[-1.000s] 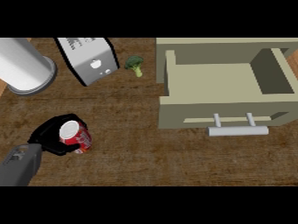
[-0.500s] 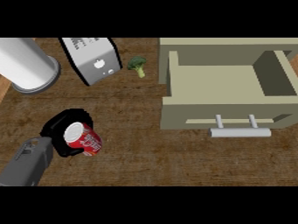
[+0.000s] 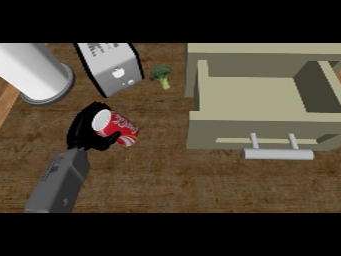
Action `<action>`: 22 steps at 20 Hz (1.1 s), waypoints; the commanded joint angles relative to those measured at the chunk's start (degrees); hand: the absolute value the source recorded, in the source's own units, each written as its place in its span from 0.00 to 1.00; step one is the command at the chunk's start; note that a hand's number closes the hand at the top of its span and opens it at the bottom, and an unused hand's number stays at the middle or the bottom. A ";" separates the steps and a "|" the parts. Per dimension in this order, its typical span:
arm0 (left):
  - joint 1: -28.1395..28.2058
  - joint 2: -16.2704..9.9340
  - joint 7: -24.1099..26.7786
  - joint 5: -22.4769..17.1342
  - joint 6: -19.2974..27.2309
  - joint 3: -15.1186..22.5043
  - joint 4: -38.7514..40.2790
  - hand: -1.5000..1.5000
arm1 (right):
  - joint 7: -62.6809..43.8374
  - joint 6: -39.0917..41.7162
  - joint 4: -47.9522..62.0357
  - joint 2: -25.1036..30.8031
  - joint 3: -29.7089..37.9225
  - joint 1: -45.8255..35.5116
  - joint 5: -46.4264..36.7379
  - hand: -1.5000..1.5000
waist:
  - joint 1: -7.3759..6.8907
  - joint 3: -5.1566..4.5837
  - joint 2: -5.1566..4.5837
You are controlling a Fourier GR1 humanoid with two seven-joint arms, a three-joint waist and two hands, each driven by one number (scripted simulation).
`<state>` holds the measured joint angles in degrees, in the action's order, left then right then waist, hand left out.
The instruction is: Pick up the can, place it into the drawer and close the drawer
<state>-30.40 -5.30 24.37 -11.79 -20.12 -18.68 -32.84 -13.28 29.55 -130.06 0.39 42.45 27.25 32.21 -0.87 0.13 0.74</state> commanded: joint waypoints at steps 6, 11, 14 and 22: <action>0.16 5.21 -13.42 -4.83 17.93 8.90 -24.80 1.00 | -0.79 -2.87 -1.19 -0.38 -2.28 -1.68 -2.63 0.00 | -0.05 -0.04 -0.07; 0.69 4.29 -24.26 -3.56 24.12 11.03 -39.81 1.00 | -0.02 -2.51 -2.78 -0.38 -2.08 2.39 1.28 0.00 | 0.61 -0.07 -0.18; 1.03 5.28 -25.50 -5.60 31.54 19.18 -43.25 1.00 | -4.98 -5.10 -4.31 0.89 -1.45 -1.82 1.76 0.00 | 0.97 -0.13 -0.50; -4.42 5.28 -33.68 -1.08 39.83 23.05 -49.17 1.00 | -1.05 -2.09 -0.15 0.56 0.10 -1.01 1.34 0.00 | 1.41 -0.12 -0.62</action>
<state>-32.94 -0.31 -7.04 -13.33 14.62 0.35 -79.46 -13.91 27.26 -130.98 0.69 41.06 26.75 32.18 0.29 0.03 0.19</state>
